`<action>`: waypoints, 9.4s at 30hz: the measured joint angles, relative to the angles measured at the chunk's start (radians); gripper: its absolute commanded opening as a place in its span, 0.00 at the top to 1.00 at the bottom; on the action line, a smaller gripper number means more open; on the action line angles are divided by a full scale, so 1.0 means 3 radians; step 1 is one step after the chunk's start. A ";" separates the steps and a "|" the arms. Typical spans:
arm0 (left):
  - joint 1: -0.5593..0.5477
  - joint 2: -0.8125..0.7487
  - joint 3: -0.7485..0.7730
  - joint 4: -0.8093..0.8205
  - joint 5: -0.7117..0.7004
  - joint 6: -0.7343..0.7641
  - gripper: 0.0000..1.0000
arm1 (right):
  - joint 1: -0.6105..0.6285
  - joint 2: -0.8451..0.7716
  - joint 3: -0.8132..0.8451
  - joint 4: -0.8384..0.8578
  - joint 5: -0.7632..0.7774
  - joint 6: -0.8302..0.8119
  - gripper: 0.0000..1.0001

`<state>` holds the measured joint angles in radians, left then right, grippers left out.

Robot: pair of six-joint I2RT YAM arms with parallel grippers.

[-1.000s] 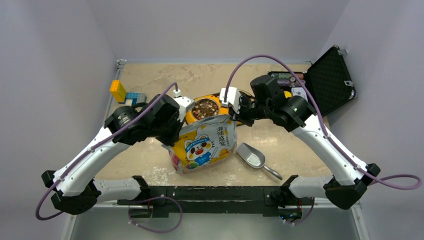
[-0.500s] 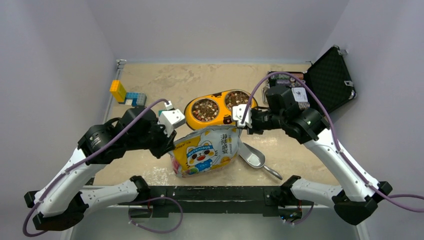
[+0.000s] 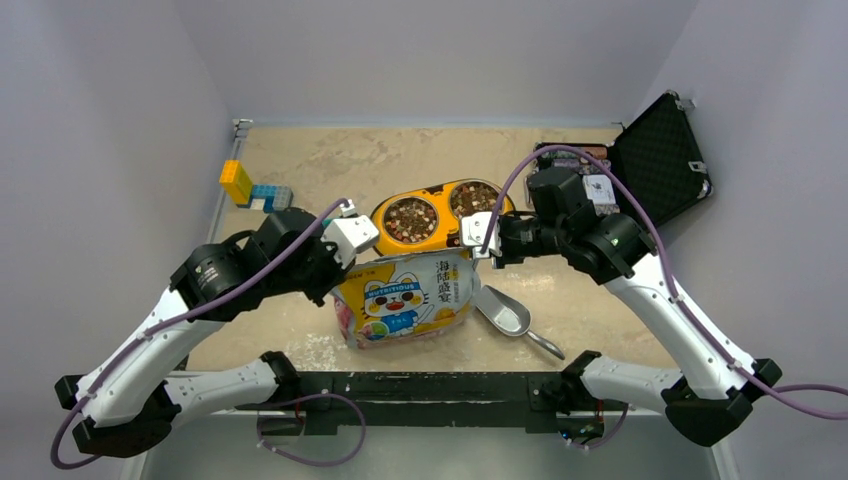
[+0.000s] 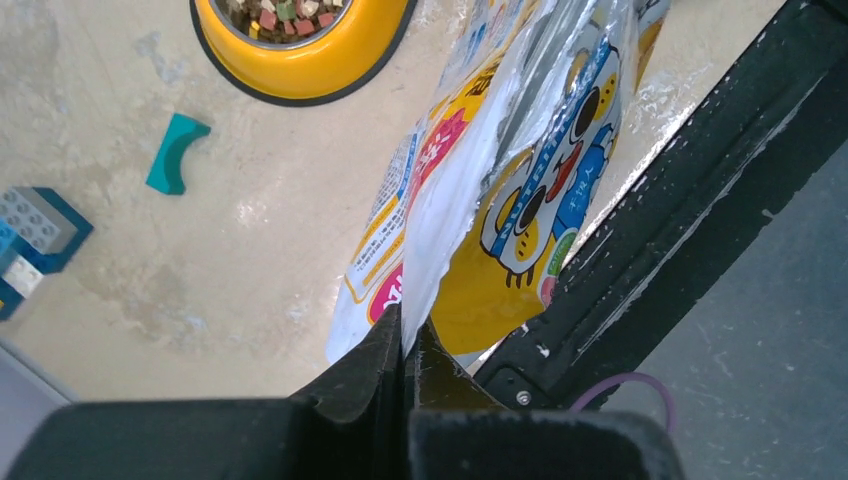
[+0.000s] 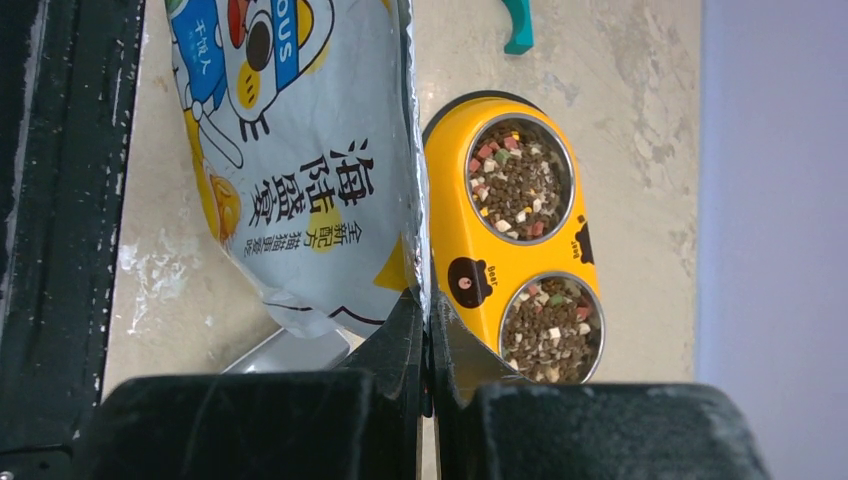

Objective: Serve the pet food

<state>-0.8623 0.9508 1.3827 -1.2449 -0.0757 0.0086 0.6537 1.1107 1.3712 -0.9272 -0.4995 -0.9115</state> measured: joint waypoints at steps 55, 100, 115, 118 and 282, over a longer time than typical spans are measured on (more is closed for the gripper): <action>0.0093 -0.0266 -0.0409 0.0641 0.0549 -0.0173 0.65 | 0.1634 0.0435 -0.0076 0.0769 0.1761 0.0072 1.00; 0.0060 -0.0397 -0.0804 0.1272 0.0807 -0.0683 1.00 | 0.1629 0.0264 -0.0304 0.1157 0.1591 0.0067 1.00; 0.0064 -0.0445 -0.0815 0.1223 0.0806 -0.0662 1.00 | 0.1218 -0.0205 -0.0778 0.1288 0.1596 -0.0048 1.00; 0.0064 -0.0445 -0.0815 0.1222 0.0800 -0.0661 0.97 | 0.1188 -0.0201 -0.0776 0.1300 0.1553 -0.0037 1.00; -0.0618 -0.1558 -0.0593 0.0254 -0.0296 -0.1831 0.48 | 0.2668 0.1235 0.0683 0.0842 0.1663 -0.0160 1.00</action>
<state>-1.0477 0.4835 1.2049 -1.1687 -0.1646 -0.5407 1.4540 1.4811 1.5761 -0.6746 -0.0006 -0.9596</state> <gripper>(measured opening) 0.514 0.012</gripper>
